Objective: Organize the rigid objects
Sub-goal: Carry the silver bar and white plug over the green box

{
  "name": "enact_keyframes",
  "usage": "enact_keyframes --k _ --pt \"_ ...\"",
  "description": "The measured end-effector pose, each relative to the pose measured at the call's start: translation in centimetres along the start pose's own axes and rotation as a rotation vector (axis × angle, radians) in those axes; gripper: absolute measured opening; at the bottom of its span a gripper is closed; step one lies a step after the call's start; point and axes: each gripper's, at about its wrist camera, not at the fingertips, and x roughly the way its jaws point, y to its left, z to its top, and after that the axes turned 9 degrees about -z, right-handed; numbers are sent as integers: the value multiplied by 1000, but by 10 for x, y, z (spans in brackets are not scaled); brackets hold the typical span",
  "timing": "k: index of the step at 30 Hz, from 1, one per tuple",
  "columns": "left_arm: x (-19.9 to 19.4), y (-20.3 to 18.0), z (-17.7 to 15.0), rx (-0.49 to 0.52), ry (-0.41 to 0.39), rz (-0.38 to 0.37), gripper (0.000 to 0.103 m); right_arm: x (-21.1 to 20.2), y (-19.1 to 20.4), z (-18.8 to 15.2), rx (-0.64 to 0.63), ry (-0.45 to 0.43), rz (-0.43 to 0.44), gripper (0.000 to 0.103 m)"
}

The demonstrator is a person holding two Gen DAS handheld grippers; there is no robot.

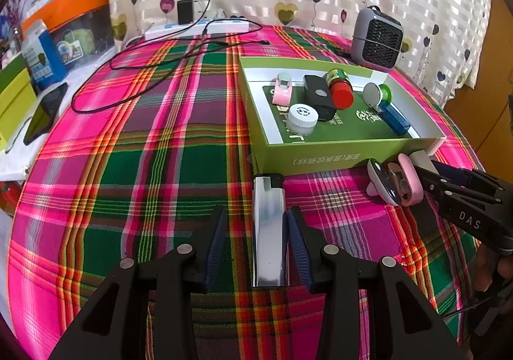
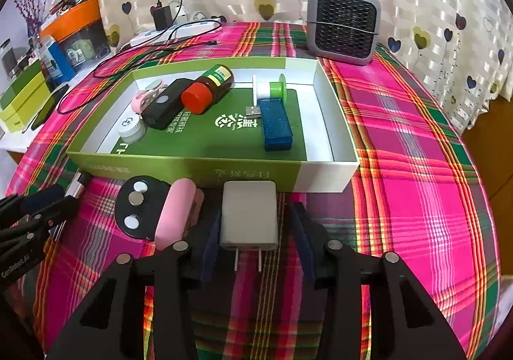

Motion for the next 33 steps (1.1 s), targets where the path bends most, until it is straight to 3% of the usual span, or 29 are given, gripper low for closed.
enact_keyframes --k 3,9,33 --pt "-1 1 0 -2 -1 4 33 -1 -3 0 8 -1 -2 35" --pt "-3 5 0 -17 -4 5 22 0 -3 0 10 -1 2 34" --pt "-22 -2 -1 2 -28 -16 22 -20 -3 2 18 -31 62 34"
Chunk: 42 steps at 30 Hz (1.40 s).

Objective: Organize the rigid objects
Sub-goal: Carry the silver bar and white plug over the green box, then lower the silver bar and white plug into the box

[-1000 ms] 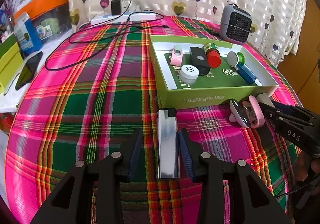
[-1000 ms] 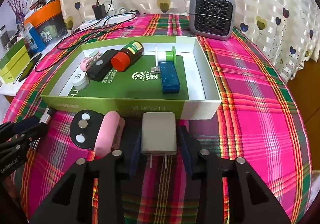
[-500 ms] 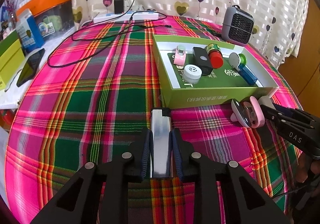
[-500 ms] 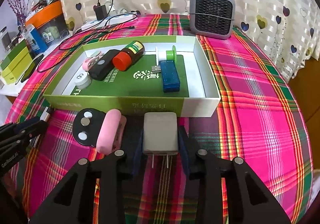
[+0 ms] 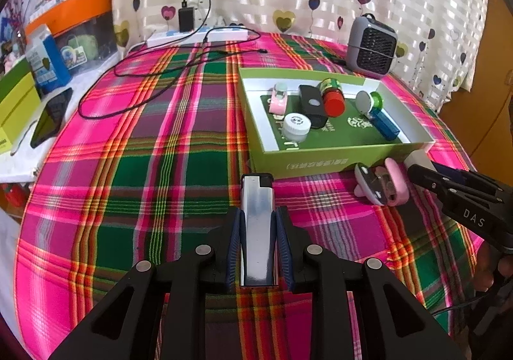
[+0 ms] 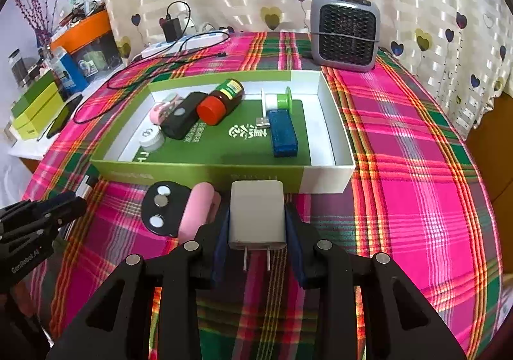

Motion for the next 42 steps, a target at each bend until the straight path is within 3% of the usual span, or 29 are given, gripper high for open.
enact_keyframes --k 11,22,42 --pt "-15 -13 20 37 -47 -45 22 -12 -1 18 -8 -38 22 34" --pt "3 -18 46 55 -25 -98 22 -1 -3 37 -7 -23 57 34" --pt "36 -13 79 51 -20 -97 22 32 7 68 -17 4 76 34"
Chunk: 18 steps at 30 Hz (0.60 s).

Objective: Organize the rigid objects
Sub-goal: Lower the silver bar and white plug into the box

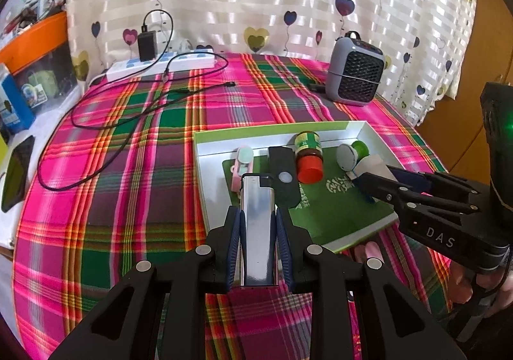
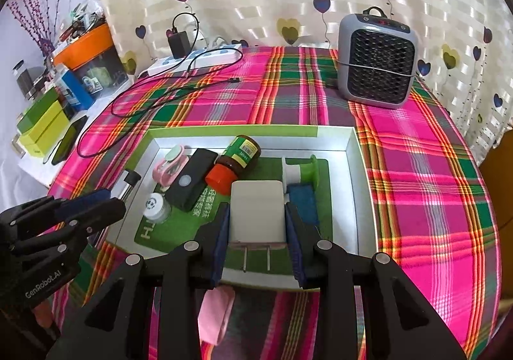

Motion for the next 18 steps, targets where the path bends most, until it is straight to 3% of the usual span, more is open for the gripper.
enact_keyframes --k 18 --pt "20 7 4 -7 29 13 22 25 6 6 -9 44 23 34"
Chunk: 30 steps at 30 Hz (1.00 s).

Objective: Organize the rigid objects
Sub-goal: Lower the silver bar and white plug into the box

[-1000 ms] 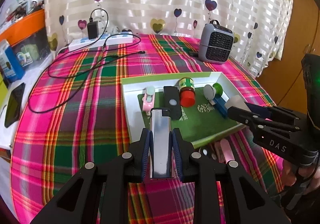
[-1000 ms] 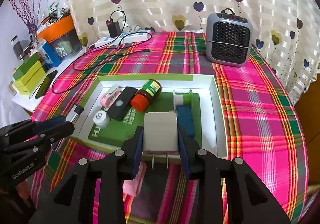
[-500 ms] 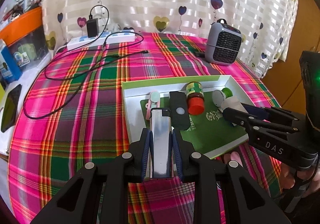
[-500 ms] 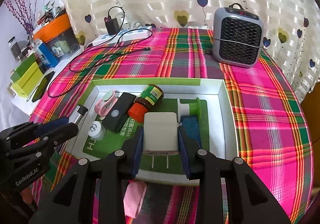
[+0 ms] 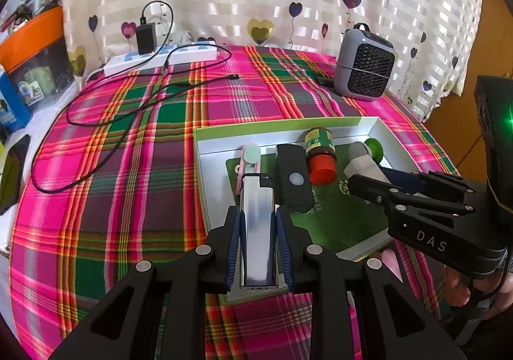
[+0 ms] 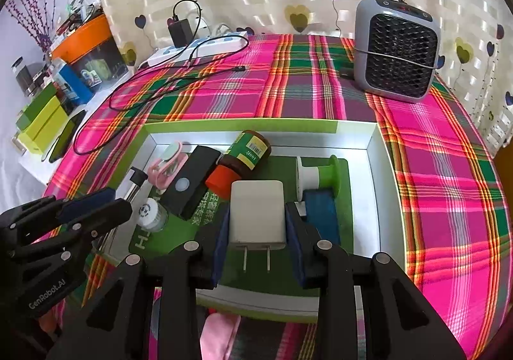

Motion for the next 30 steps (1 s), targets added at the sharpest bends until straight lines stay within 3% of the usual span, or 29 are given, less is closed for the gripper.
enact_keyframes --k 30 --pt "20 7 9 -9 15 3 22 23 2 5 -17 23 -36 34"
